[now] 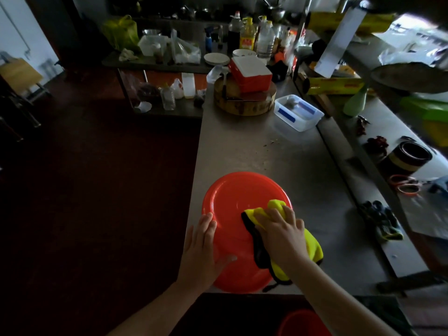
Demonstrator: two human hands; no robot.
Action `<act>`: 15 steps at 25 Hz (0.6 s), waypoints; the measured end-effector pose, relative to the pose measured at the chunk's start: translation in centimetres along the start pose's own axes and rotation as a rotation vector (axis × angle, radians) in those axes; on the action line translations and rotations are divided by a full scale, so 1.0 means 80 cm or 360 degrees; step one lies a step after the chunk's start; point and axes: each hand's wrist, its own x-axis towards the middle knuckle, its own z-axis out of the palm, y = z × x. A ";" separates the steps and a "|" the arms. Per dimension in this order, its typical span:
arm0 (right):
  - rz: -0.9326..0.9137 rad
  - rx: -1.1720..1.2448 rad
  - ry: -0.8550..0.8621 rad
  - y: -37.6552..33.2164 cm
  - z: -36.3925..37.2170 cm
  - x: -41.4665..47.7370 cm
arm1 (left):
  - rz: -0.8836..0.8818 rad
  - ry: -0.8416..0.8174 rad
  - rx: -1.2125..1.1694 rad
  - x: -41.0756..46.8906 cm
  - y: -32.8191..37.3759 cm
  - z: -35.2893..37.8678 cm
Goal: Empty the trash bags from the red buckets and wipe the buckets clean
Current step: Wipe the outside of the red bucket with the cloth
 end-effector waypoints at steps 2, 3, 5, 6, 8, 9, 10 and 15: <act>0.0035 -0.0018 0.0098 0.005 -0.001 0.035 | 0.0002 -0.0001 -0.0026 0.000 -0.001 0.000; 0.0065 -0.0031 0.0138 0.009 -0.004 0.053 | 0.0001 0.0000 -0.0042 0.001 0.000 0.000; 0.0117 -0.0040 0.0152 0.016 -0.007 0.085 | 0.0000 0.0012 -0.0072 0.003 0.001 0.001; 0.0132 -0.0041 0.0142 0.019 -0.009 0.097 | 0.0005 0.0017 -0.0079 0.003 0.001 0.002; 0.0140 -0.0024 0.0157 0.020 -0.012 0.103 | -0.0002 0.0026 -0.0082 0.003 0.001 0.002; 0.0144 -0.0004 0.0175 0.021 -0.013 0.098 | -0.0008 0.0032 -0.0081 0.002 0.001 0.003; 0.0153 0.0011 0.0186 0.022 -0.012 0.086 | -0.0012 0.0039 -0.0078 0.001 0.002 0.003; 0.0133 0.0127 0.0298 0.027 0.004 -0.009 | -0.0002 0.0042 -0.0038 -0.001 0.004 0.005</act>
